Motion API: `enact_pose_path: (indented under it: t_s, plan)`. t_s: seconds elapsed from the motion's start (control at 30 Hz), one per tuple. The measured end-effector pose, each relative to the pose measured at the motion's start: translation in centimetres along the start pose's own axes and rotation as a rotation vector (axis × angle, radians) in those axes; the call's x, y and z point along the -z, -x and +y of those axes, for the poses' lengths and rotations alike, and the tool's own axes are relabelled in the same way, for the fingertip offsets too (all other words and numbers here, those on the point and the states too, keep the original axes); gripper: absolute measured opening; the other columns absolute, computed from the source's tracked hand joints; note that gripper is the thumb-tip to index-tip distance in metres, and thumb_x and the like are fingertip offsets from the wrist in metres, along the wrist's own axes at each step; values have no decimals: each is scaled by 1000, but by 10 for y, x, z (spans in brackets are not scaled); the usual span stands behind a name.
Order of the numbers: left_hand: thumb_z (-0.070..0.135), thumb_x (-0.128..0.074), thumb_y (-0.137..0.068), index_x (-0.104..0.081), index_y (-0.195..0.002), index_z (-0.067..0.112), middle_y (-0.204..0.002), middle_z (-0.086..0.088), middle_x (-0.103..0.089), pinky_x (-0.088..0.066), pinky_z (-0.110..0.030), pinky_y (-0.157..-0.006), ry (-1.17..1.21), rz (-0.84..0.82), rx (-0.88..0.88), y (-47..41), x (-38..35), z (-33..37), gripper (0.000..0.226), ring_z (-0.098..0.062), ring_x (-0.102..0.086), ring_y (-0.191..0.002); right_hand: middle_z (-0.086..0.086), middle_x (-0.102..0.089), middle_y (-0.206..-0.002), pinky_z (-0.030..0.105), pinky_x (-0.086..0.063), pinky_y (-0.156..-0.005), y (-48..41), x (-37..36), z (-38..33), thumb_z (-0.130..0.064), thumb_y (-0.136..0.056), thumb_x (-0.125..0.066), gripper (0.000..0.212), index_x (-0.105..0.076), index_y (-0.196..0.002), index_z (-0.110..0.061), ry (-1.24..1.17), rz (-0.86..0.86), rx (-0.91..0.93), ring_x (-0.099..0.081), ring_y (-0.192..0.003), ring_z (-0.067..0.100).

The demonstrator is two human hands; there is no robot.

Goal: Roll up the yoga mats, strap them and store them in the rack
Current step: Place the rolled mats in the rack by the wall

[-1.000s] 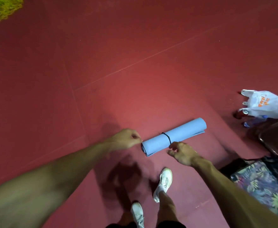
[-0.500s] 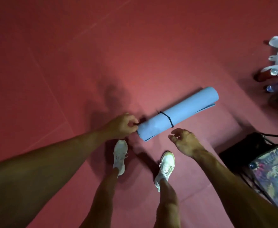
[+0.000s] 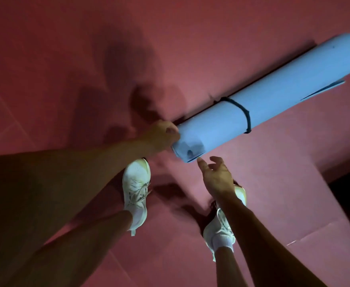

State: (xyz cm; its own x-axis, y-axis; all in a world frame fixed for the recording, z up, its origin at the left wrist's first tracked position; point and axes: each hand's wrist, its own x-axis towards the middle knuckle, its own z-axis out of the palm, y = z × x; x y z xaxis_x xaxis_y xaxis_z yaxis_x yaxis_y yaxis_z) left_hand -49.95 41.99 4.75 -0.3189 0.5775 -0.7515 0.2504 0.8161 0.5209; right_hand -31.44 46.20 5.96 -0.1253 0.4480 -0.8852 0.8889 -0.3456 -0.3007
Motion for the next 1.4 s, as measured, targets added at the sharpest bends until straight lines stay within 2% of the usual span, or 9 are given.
enact_pose_path:
  t_s: [0.23, 0.3, 0.4, 0.67, 0.8, 0.93, 1.07, 1.27, 1.4]
  plan:
    - [45, -53, -72, -48, -136, 13, -140, -9, -48, -32, -31, -109, -39, 65, 99, -68, -44, -41, 72, -23, -43, -130, 1, -59, -109, 30, -52, -91, -88, -53, 23, -60, -75, -71, 78, -46, -126, -7, -470, -6, -97, -63, -98, 5]
    - [51, -50, -71, -51, -133, 15, -135, -7, -55, -38, -28, -102, -25, 39, 141, -75, -51, -45, 72, -23, -50, -125, -3, -66, -108, 18, -55, -73, -104, -62, 22, -49, -76, -77, 56, -55, -114, -13, -640, -66, -51, -67, -85, -5]
    - [57, -43, -71, -61, -119, 12, -121, -8, -63, -41, -29, -88, -78, 29, 175, -72, -53, -49, 68, -26, -57, -113, 0, -69, -114, 33, -56, -86, -105, -66, 12, -60, -48, -85, 100, -50, -126, -8, -787, -91, -91, -69, -97, 11]
    - [72, -49, -66, -57, -74, 16, -84, -3, -53, -41, -32, -72, 63, 188, 70, 8, -46, 15, 57, -20, -51, -74, 5, -69, -107, 45, -56, -85, -15, -2, 3, -81, -28, -80, 116, -54, -115, -8, -799, 47, -115, -69, -94, 21]
    - [72, -56, -63, -39, -52, 21, -63, 3, -41, -35, -34, -58, 158, 216, 31, 54, -43, 84, 55, -24, -38, -54, 5, -75, -90, 45, -58, -79, 48, 69, -8, -73, -47, -78, 84, -64, -99, -9, -750, 93, -4, -72, -83, 22]
    - [67, -59, -71, -59, -110, 32, -113, 0, -48, -37, -27, -100, 246, 180, 0, 106, -42, 175, 52, -14, -50, -109, -12, -57, -126, 44, -49, -99, 98, 152, -15, -65, -64, -74, 91, -34, -137, -27, -740, 91, 81, -61, -112, 15]
    - [45, -50, -94, -52, -132, 39, -124, -1, -40, -26, -11, -96, 278, 94, -67, 147, -35, 256, 39, -8, -45, -107, -15, -47, -139, 42, -43, -105, 148, 237, -29, -72, -71, -62, 100, -7, -150, -46, -597, -21, 45, -55, -119, 16]
    - [46, -42, -94, -56, -126, 43, -129, 16, -58, -46, -39, -100, 276, 111, -114, 221, 7, 328, 35, -12, -54, -119, -12, -55, -136, 30, -46, -72, 227, 307, -59, -75, -82, -43, 65, -42, -139, -43, -420, -88, 159, -56, -116, 15]
    - [56, -48, -83, -57, -108, 49, -110, 13, -64, -57, -47, -80, 304, 250, -98, 287, 57, 346, 27, -19, -63, -102, -13, -67, -112, 43, -54, -88, 292, 309, -97, -75, -83, -45, 46, -54, -116, -44, -347, -101, 314, -63, -106, 14]
